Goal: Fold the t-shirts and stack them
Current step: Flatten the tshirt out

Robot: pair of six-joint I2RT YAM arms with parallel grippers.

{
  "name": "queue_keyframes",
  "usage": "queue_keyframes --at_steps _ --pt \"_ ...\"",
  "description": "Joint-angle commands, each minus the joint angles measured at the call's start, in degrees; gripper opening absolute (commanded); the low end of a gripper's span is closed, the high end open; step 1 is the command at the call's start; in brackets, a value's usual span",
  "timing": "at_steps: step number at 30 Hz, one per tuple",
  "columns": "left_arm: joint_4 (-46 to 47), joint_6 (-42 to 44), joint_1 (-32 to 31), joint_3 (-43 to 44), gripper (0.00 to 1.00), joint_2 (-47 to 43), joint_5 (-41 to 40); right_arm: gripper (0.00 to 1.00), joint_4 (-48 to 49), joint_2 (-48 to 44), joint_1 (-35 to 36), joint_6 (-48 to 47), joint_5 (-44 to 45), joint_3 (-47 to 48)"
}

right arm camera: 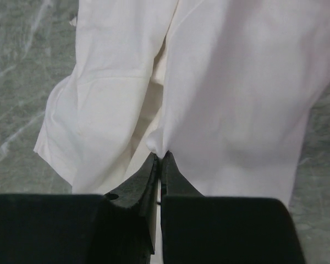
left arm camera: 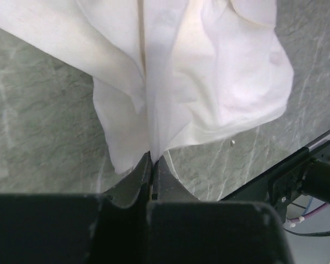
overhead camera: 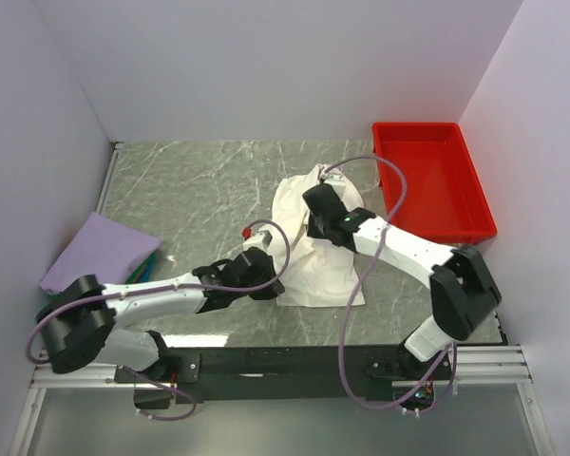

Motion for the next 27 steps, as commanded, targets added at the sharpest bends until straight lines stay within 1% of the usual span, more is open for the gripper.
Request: queue_keyframes --at_steps 1,2,4,7,8,10,11,12,13,14,15,17,18,19,20,21,22,27 --pt "-5.5 0.4 0.4 1.4 0.01 -6.2 -4.0 0.0 -4.2 -7.3 -1.8 -1.3 5.0 0.3" --pt "-8.8 0.8 1.2 1.7 0.01 -8.3 -4.5 0.0 -5.0 -9.5 -3.3 -1.9 5.1 0.6" --pt "-11.5 1.0 2.6 2.4 0.01 -10.6 -5.9 0.0 -6.8 -11.7 -5.4 -2.6 5.1 1.1" --pt "-17.0 1.7 7.1 3.8 0.01 -15.6 -6.2 0.0 -8.2 -17.2 -10.3 -3.8 3.6 2.3" --pt "-18.2 1.9 10.0 4.4 0.01 -18.0 -6.2 0.0 -8.5 -18.4 -13.5 -4.5 2.3 2.7" --pt "-22.1 3.2 13.4 7.0 0.01 -20.1 -6.0 0.0 -8.5 -21.3 -16.8 -4.8 -1.8 4.2" --pt "-23.2 3.8 16.9 8.1 0.01 -21.9 -5.8 0.0 -8.7 -22.2 -18.4 -5.3 -3.5 5.2" --pt "-24.5 4.4 18.6 10.8 0.01 -22.6 -5.7 0.0 -8.9 -23.1 -21.0 -5.5 -5.0 6.1" --pt "-26.5 5.9 20.2 12.4 0.01 -23.2 -5.4 0.0 -9.3 -24.3 -22.1 -5.5 -7.0 8.7" --pt "-27.7 6.6 23.2 14.2 0.01 -23.7 -5.4 0.0 -9.6 -24.7 -22.8 -6.0 -7.5 10.2" --pt "-29.0 7.2 24.6 18.6 0.01 -23.8 -5.8 0.0 -10.9 -25.0 -24.2 -6.2 -7.9 14.0" --pt "-32.9 9.5 27.6 23.6 0.01 -23.1 -6.6 0.0 -12.7 -25.0 -25.0 -7.5 -7.2 18.1" --pt "-33.9 10.1 28.3 28.8 0.01 -22.7 -8.2 0.0 -14.5 -24.9 -25.4 -7.7 -7.0 20.1" --pt "-36.1 11.2 29.1 31.4 0.01 -21.5 -8.7 0.0 -15.2 -24.9 -26.3 -8.0 -7.1 23.9" --pt "-37.0 11.8 30.3 36.4 0.01 -20.8 -9.4 0.0 -16.7 -24.9 -26.8 -8.0 -7.6 27.6" --pt "-38.1 12.2 30.8 38.7 0.01 -20.1 -9.7 0.0 -17.6 -24.8 -27.2 -7.7 -7.7 27.6" --pt "-38.9 12.8 31.2 41.0 0.0 -19.4 -10.3 0.0 -18.2 -25.1 -28.0 -7.3 -7.9 30.9" --pt "-44.7 14.1 31.9 54.0 0.0 -17.4 -15.2 0.0 -20.0 -27.8 -28.4 -6.7 -8.1 38.3"
